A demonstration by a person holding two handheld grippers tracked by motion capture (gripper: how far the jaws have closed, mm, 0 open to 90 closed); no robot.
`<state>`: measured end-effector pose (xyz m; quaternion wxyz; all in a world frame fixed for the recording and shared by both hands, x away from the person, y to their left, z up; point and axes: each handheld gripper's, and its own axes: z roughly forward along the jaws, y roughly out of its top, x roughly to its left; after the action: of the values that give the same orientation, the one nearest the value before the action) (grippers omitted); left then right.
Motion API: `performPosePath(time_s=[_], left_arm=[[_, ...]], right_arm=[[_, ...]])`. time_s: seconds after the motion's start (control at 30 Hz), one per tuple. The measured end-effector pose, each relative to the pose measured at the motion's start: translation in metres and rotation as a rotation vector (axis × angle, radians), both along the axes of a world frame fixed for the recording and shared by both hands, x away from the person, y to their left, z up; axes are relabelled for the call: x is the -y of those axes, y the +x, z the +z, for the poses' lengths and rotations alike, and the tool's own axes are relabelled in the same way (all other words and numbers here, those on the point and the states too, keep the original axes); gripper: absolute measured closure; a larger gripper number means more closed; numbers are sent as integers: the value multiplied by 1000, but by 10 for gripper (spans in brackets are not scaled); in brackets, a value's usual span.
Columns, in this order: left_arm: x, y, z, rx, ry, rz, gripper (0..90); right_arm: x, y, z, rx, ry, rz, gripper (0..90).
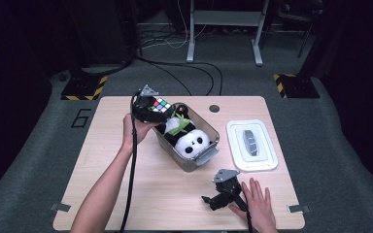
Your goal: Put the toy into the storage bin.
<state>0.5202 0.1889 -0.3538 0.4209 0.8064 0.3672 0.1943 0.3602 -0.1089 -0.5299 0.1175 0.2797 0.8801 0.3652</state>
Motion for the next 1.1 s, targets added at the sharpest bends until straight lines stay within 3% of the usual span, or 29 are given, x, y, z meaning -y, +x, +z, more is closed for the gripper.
performPosePath(time_s=[0.17, 0.4, 0.6, 0.7, 0.83, 1.1], left_arm=[[7, 9, -5, -10, -12, -18, 338], [14, 21, -16, -26, 5, -48, 338], [24, 35, -30, -52, 77, -56, 337], [25, 39, -38, -72, 98, -28, 326], [22, 37, -35, -62, 82, -2, 245], [21, 37, -33, -81, 148, -11, 291]], right_arm=[[0, 0, 0, 0, 0, 0, 0], [0, 0, 0, 0, 0, -1, 0], [0, 0, 0, -2, 0, 2, 0], [0, 0, 0, -3, 1, 1, 0], [0, 0, 0, -2, 2, 0, 0], [0, 0, 0, -2, 1, 1, 0]])
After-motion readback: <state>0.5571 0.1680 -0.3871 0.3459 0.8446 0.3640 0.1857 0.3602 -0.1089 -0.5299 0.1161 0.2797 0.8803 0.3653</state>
